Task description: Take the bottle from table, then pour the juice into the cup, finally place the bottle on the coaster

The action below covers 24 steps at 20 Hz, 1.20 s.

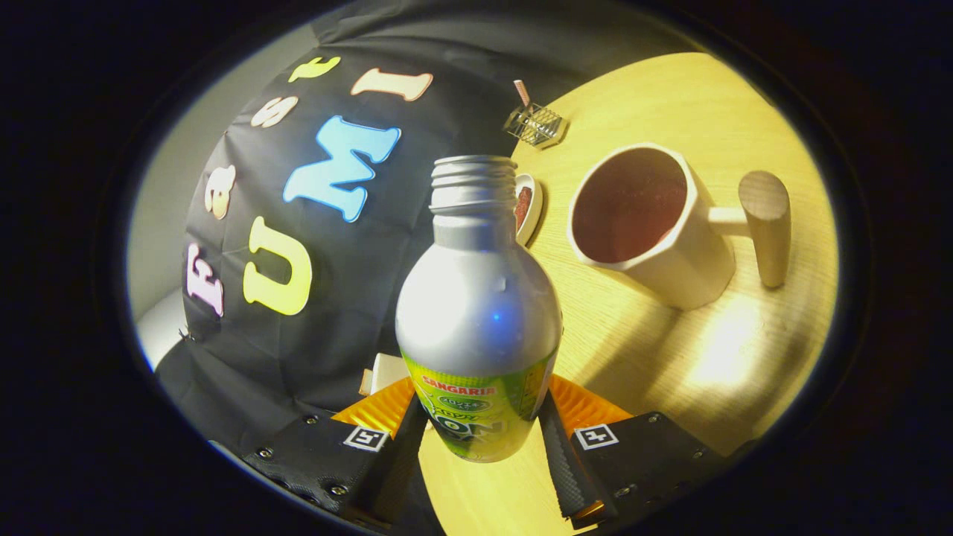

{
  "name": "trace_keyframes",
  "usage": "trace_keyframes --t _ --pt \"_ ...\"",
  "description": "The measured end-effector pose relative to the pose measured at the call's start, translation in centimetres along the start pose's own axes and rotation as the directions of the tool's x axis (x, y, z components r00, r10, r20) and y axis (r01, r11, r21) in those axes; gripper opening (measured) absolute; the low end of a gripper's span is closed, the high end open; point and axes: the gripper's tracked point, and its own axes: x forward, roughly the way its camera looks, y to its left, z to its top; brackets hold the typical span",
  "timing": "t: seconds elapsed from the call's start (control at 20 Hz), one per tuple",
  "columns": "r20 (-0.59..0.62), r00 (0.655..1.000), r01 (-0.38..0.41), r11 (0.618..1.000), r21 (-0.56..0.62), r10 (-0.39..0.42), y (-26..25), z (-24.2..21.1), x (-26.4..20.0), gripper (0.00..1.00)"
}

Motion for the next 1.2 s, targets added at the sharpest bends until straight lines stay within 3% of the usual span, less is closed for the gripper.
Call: trace_keyframes --t 0.25,0.55,1.2 --pt "-0.002 0.999 -0.043 0.990 0.135 0.044 0.8 0.0 0.5 0.76" --pt "-0.041 0.998 -0.040 0.971 0.235 0.051 0.9 -0.6 1.0 0.76" --pt "-0.022 0.995 -0.080 0.895 0.438 0.100 1.8 0.4 1.6 0.76"
